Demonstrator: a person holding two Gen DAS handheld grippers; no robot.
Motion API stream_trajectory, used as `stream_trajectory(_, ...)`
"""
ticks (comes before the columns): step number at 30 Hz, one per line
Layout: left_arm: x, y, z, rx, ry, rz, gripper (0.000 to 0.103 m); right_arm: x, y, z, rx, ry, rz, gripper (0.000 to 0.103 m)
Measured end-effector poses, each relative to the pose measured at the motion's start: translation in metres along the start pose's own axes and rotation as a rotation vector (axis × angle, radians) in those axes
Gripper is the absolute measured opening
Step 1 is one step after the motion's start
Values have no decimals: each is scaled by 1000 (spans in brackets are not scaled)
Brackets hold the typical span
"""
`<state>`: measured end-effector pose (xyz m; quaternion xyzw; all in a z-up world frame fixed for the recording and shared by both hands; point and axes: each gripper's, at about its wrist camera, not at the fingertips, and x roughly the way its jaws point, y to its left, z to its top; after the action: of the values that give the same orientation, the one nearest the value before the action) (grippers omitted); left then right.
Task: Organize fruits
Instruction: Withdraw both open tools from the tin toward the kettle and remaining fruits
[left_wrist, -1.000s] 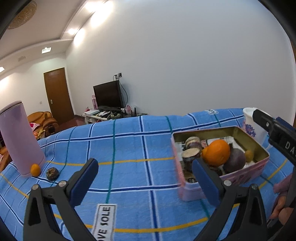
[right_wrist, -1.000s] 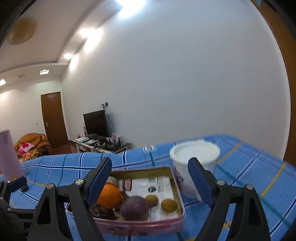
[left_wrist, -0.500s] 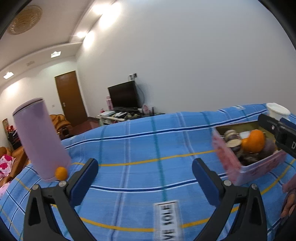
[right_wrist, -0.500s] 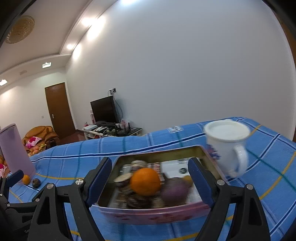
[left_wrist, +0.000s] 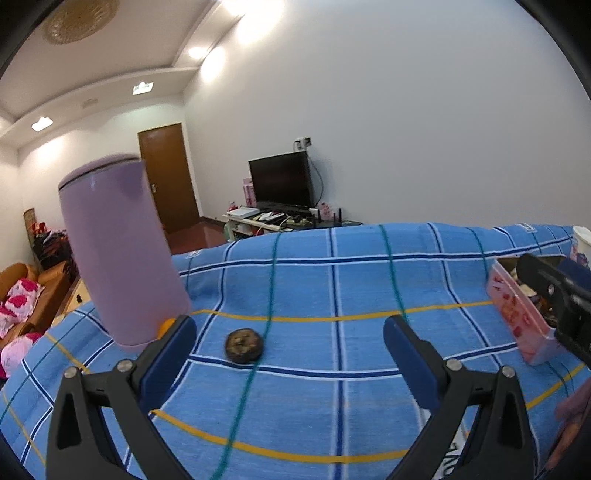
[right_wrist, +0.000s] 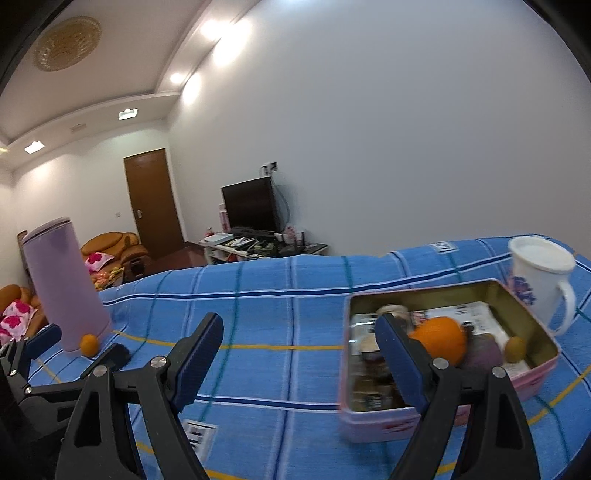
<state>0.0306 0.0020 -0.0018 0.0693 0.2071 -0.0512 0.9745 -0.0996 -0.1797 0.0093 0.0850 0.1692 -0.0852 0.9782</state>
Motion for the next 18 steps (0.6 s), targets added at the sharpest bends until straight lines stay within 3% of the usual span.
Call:
stream_trajectory(8, 18, 45, -2, -85, 43, 45, 103, 18, 46, -1, -13, 30, 62, 86)
stream_trajectory(13, 39, 98, -9, -244, 143, 103, 103, 33, 79, -2, -21, 63, 114, 86)
stream_trajectory(18, 55, 146, -18, -300, 236, 257, 103, 50, 117, -5, -49, 114, 179, 85)
